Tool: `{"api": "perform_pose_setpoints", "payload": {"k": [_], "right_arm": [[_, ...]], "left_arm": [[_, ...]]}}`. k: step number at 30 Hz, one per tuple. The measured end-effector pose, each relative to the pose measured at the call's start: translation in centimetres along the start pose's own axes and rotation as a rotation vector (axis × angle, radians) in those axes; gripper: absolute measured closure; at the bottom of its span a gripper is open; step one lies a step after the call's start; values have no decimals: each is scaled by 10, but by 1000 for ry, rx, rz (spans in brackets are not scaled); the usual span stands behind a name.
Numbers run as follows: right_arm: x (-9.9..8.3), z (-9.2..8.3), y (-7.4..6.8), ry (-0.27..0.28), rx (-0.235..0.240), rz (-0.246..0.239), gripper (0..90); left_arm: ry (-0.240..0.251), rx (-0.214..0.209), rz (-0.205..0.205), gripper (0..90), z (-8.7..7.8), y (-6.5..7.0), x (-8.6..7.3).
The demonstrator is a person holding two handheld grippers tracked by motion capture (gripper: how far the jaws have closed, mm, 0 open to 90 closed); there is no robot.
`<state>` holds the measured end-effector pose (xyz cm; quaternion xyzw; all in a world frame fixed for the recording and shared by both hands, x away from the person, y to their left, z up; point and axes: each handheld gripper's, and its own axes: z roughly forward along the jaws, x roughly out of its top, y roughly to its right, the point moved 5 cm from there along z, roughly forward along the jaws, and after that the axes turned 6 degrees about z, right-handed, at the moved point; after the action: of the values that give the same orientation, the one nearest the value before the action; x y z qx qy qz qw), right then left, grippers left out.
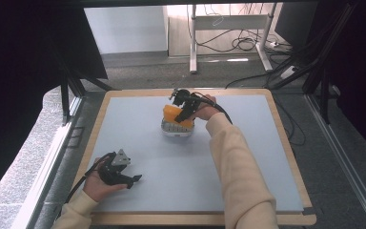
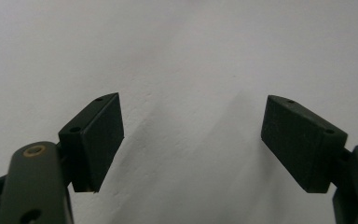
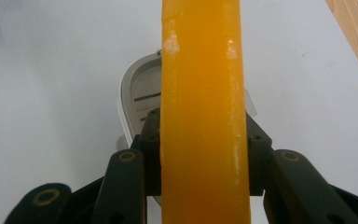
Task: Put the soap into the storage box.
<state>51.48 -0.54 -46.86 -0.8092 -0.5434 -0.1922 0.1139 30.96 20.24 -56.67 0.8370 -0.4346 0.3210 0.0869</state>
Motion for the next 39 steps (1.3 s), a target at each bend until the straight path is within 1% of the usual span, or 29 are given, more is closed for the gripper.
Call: {"api": "perform_pose_setpoints", "payload": {"k": [4,8,9,11,12,13,16,21,25,26,27,28,30,31,33,36,37,38,39], "right_arm": [[4,5,-2,-3,8,-17,616],[4,8,-2,-17,11,-28,616],[4,9,-1,-23,4,-26,616],[3,10,0,-27,7,-20,616],[2,11,1,-33,4,-28,616],[1,13,0,-35,6,-20,616],[1,14,1,-40,10,-37,616],[0,17,1,-43,8,-41,615],[-1,20,2,-61,9,-50,615],[-2,21,2,-62,8,-46,615],[-2,22,3,-64,10,-49,615],[-3,23,2,-63,13,-40,615],[-4,25,4,-67,14,-51,615],[-4,26,3,-70,16,-46,615],[-5,28,4,-74,19,-51,615],[-5,29,3,-64,22,-49,599],[-5,28,4,-48,23,-51,575],[-3,25,4,-26,24,-30,549],[-2,22,5,-3,19,-26,521]], "left_arm": [[14,-9,-6,211,-1,1,1],[9,-4,-3,210,-1,1,1],[9,-4,-2,210,-1,1,1],[7,-4,-1,210,-1,1,1],[7,-4,-1,210,-1,1,1],[8,-4,-1,210,-1,1,1],[7,-4,-2,210,-1,1,1],[4,-8,1,210,-1,1,0],[6,-6,-1,210,-1,1,0],[5,-6,-1,210,-1,1,0],[3,-5,2,209,-1,0,0],[3,-6,2,210,-1,1,0],[1,-7,3,210,-1,0,0],[1,-7,3,210,-1,0,0],[0,-8,3,210,-1,0,0],[0,-8,3,210,0,0,-1],[0,-8,3,210,0,0,-1],[-1,-8,2,209,0,0,-1],[2,-9,0,210,0,1,-1]]}}
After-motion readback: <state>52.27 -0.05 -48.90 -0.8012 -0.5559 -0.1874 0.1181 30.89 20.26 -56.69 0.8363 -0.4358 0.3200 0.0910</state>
